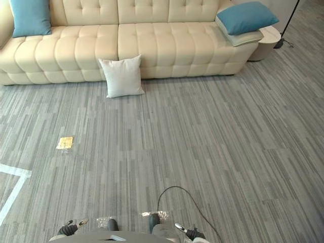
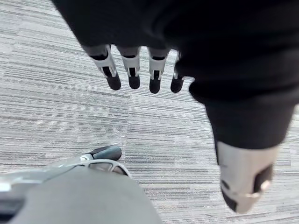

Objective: Pick up cushions and gather them together orderly.

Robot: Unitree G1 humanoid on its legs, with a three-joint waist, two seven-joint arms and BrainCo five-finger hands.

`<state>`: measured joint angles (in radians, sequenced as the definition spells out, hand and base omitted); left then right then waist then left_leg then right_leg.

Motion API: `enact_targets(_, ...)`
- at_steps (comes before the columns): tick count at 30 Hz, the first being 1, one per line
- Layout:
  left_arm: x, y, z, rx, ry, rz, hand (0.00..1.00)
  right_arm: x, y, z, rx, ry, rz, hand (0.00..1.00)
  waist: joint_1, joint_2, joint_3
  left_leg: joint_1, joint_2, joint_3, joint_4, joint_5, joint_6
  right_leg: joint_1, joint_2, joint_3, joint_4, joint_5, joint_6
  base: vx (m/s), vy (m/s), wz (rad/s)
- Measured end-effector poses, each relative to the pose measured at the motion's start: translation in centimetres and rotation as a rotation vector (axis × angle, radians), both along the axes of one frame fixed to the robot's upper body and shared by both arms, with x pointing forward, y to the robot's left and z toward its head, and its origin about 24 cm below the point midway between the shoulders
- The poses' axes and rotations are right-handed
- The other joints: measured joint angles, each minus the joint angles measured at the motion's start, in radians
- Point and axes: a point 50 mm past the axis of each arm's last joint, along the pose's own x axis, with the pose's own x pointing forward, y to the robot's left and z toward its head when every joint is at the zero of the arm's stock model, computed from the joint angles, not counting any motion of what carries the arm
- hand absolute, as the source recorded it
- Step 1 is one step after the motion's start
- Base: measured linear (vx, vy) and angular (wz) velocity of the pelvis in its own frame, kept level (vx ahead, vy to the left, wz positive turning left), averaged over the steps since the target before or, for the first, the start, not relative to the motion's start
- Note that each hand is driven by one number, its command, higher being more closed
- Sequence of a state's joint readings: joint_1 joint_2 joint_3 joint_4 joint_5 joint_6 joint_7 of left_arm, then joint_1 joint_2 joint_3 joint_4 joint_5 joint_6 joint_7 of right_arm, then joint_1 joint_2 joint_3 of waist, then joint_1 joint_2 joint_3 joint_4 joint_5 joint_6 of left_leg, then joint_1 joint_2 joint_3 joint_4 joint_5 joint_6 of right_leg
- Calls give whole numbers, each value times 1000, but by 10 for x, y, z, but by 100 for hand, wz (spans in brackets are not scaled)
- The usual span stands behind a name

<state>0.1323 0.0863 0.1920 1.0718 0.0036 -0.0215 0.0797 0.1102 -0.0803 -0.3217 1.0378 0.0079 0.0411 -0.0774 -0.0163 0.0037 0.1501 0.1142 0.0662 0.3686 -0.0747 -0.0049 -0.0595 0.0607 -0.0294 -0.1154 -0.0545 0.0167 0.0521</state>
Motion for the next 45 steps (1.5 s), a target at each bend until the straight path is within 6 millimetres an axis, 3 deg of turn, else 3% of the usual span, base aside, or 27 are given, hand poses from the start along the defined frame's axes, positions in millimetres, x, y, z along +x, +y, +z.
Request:
enact_targets(3, 3, 0, 1, 2, -7, -6, 0, 0, 0, 0, 1, -5, -4, 0, -2, -1, 3, -59, 18, -12, 100, -41, -8, -6, -3, -15, 8, -2, -3, -44, -46, 19)
enact_targets(6, 6, 1, 2, 2, -19, -3, 0, 1, -1, 1, -3, -13, -13, 0, 0, 8, 19, -151, 76, 1, 353, -115, -35, 7, -4, -44, 47, -41, -16, -44, -54, 24)
enact_targets(11, 11, 1, 6, 0, -76, 72, 0, 11, -4, 8, -49, -74, -12, 0, 22, 13, 40, -315, 180, 15, 746, -127, -26, 42, -6, -68, 87, -97, -32, -5, -4, 9)
enact_targets(12, 9, -1, 5, -8, -73, 81, 0, 13, -5, 10, -60, -88, -13, 0, 25, 20, 42, -330, 188, 18, 749, -164, -16, 43, -15, -63, 102, -104, -34, 98, 102, -1)
enact_targets(15, 8, -2, 4, -19, -77, 119, 0, 19, -6, 13, -67, -115, -10, 0, 36, 21, 43, -367, 185, 16, 672, -186, -8, 44, -50, -52, 112, -121, -17, 132, 165, -3)
enact_targets(18, 6, -5, 4, -33, -85, 158, 0, 27, -7, 16, -78, -140, 5, 0, 54, 24, 43, -389, 163, -28, 403, -132, -38, 41, -108, -31, 121, -157, 40, 236, 340, -13)
enact_targets(19, 5, -7, 4, -42, -85, 177, 0, 30, -5, 17, -83, -145, 40, 0, 57, 23, 43, -380, 158, -29, 371, -45, -42, 46, -124, -14, 122, -175, 67, 276, 383, -33)
enact_targets(20, 3, -5, 4, -37, -85, 183, 0, 32, -2, 17, -78, -149, 54, 0, 64, 22, 38, -377, 148, -15, 376, -30, -25, 47, -135, -4, 117, -177, 69, 349, 327, -39)
enact_targets(21, 7, -2, 6, -24, -100, 188, 0, 40, 7, 17, -58, -165, 72, 0, 73, 4, 36, -399, 144, 2, 421, -69, 6, 36, -145, -7, 158, -178, 66, 288, 203, -28)
enact_targets(22, 10, 1, 7, -14, -107, 186, 0, 42, 14, 16, -41, -171, 75, 0, 74, -3, 34, -409, 144, 2, 444, -91, 8, 29, -143, -4, 185, -177, 64, 503, 297, -31)
enact_targets(24, 10, 6, 8, -8, -114, 213, 0, 44, 29, 14, 1, -179, 71, 0, 102, -49, 3, -415, 100, 38, 552, -219, 36, 27, -192, 3, 228, -182, 67, 493, 286, -27)
enact_targets(26, 9, 7, 8, -6, -111, 213, 0, 44, 32, 13, 11, -178, 71, 0, 104, -54, -5, -395, 74, 60, 544, -248, 47, -14, -228, 16, 314, -182, 68, 366, 245, -20)
enact_targets(27, 11, 6, 8, -5, -115, 202, 0, 46, 32, 14, 10, -182, 73, 0, 102, -54, -6, -379, 62, 73, 536, -254, 70, -60, -246, 29, 408, -177, 80, 315, 197, -20)
enact_targets(28, 11, 7, 9, -3, -115, 190, 0, 47, 30, 14, 5, -184, 74, 0, 96, -56, -5, -346, 51, 87, 524, -267, 85, -127, -267, 41, 568, -148, 118, 324, 179, -16)
enact_targets(29, 11, 8, 9, -1, -112, 183, 0, 47, 29, 15, 2, -185, 75, 0, 95, -55, -5, -326, 48, 93, 519, -272, 90, -161, -277, 50, 644, -118, 128, 345, 139, -9)
enact_targets(30, 15, 7, 9, 0, -120, 163, 0, 49, 27, 16, -3, -190, 77, 0, 92, -48, 1, -269, 46, 93, 496, -288, 97, -221, -286, 53, 811, -38, 124, 355, 109, -3)
enact_targets(31, 19, 6, 10, -2, -132, 156, 0, 50, 25, 16, -10, -195, 78, 0, 85, -36, 10, -219, 47, 87, 476, -300, 94, -264, -282, 49, 937, -59, 115, 373, 34, 0)
enact_targets(32, 20, 6, 11, -6, -138, 159, 0, 52, 24, 18, -14, -204, 80, 0, 74, -33, 14, -148, 48, 84, 441, -311, 84, -310, -263, 29, 1056, -123, 88, 306, -14, 2)
enact_targets(34, 23, 5, 11, -11, -146, 157, 0, 58, 24, 21, -19, -236, 84, 0, 59, -31, 15, -48, 52, 82, 385, -324, 60, -392, -234, -46, 1100, -215, 45, 384, -66, 7)
enact_targets(36, 34, -2, 12, -29, -168, 143, 0, 65, 24, 26, -27, -274, 86, 0, 42, -29, 21, 6, 60, 80, 356, -332, 37, -489, -210, -105, 1019, -256, 11, 425, -150, 21)
enact_targets(38, 41, -15, 11, -65, -175, 137, 0, 70, 22, 29, -35, -297, 89, 0, 25, -23, 28, 76, 72, 68, 302, -335, 27, -547, -165, -149, 763, -219, -13, 528, -272, 37)
enact_targets(39, 41, -18, 11, -69, -176, 129, 0, 70, 22, 29, -33, -297, 87, 0, 14, -28, 31, 118, 71, 47, 265, -344, 5, -539, -136, -144, 547, -139, -4, 617, -301, 62)
enact_targets(40, 45, -20, 10, -74, -172, 121, 0, 74, 20, 31, -30, -310, 79, 0, 5, -20, 47, 171, 74, 7, 239, -354, -20, -499, -110, -149, 491, 11, -80, 612, -274, 44)
enact_targets(41, 46, -27, 9, -90, -164, 118, 0, 78, 15, 33, -44, -317, 87, 0, 13, -2, 57, 179, 80, -21, 220, -350, -14, -492, -98, -161, 494, -6, -53, 398, -139, 21)
enact_targets(42, 49, -33, 9, -106, -169, 105, 0, 85, 12, 36, -54, -333, 92, 0, 15, 25, 68, 176, 54, -92, 194, -329, -19, -495, -97, -149, 533, -28, -74, 228, -80, -2)
enact_targets(43, 50, -34, 10, -106, -176, 101, 0, 85, 11, 37, -49, -339, 77, 0, 12, 24, 79, 181, 36, -110, 187, -308, -18, -496, -105, -148, 563, -44, -82, 305, -122, 11)
enact_targets(45, 50, -34, 9, -109, -175, 95, 0, 84, 10, 37, -45, -339, 80, 0, 2, 17, 80, 224, 18, -123, 177, -226, -29, -493, -140, -157, 699, -145, -102, 340, -152, 27)
